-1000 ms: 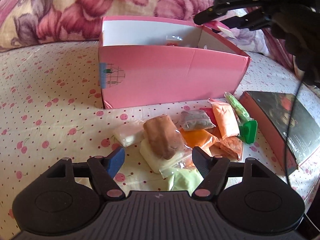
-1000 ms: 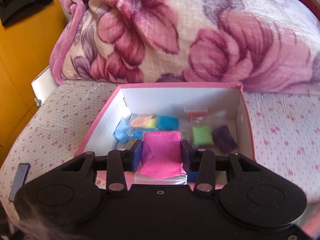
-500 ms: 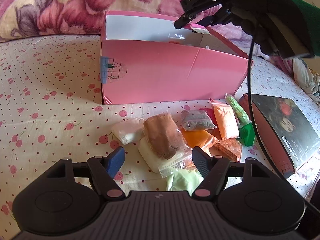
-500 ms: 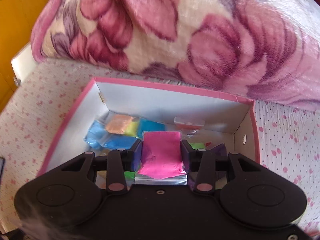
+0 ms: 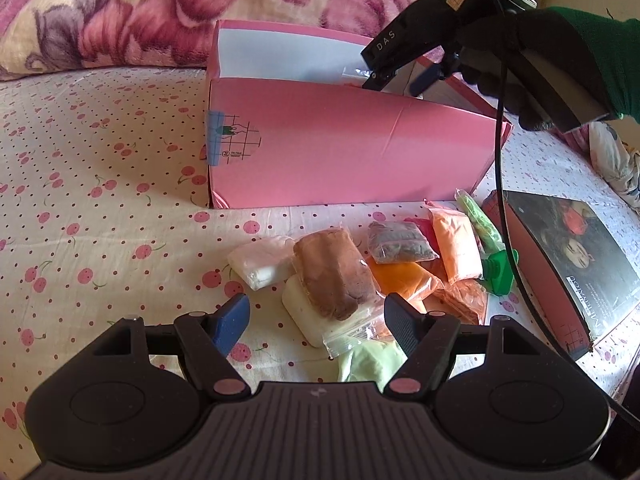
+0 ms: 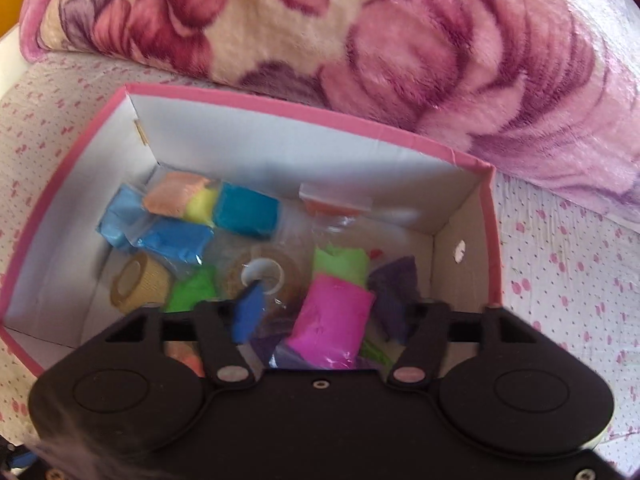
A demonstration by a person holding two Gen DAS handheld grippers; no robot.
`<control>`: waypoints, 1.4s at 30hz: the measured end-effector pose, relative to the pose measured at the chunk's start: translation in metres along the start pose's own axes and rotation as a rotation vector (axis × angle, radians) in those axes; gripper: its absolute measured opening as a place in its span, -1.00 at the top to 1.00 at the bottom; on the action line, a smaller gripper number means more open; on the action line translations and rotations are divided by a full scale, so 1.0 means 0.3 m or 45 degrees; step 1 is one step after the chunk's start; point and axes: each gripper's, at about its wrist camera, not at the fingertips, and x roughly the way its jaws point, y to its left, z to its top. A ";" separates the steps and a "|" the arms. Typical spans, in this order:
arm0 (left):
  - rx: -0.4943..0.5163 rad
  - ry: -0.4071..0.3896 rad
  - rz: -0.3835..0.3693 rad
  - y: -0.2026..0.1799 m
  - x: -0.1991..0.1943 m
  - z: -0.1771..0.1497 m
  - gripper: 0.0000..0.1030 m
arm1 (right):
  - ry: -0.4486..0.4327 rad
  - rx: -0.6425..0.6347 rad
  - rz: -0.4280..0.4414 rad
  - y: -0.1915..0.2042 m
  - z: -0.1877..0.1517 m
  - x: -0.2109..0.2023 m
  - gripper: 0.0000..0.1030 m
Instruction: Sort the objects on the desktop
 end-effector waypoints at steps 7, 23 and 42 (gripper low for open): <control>-0.003 -0.016 0.008 0.006 -0.004 0.005 -0.43 | -0.102 0.043 0.013 0.000 -0.024 -0.097 -0.55; -0.144 -0.146 -0.066 0.050 -0.036 0.017 -0.55 | -0.351 0.376 0.134 -0.148 -0.245 -0.441 -0.79; -0.131 -0.115 -0.052 -0.003 -0.026 0.002 -0.72 | -0.216 0.640 0.111 -0.261 -0.815 -0.541 -0.82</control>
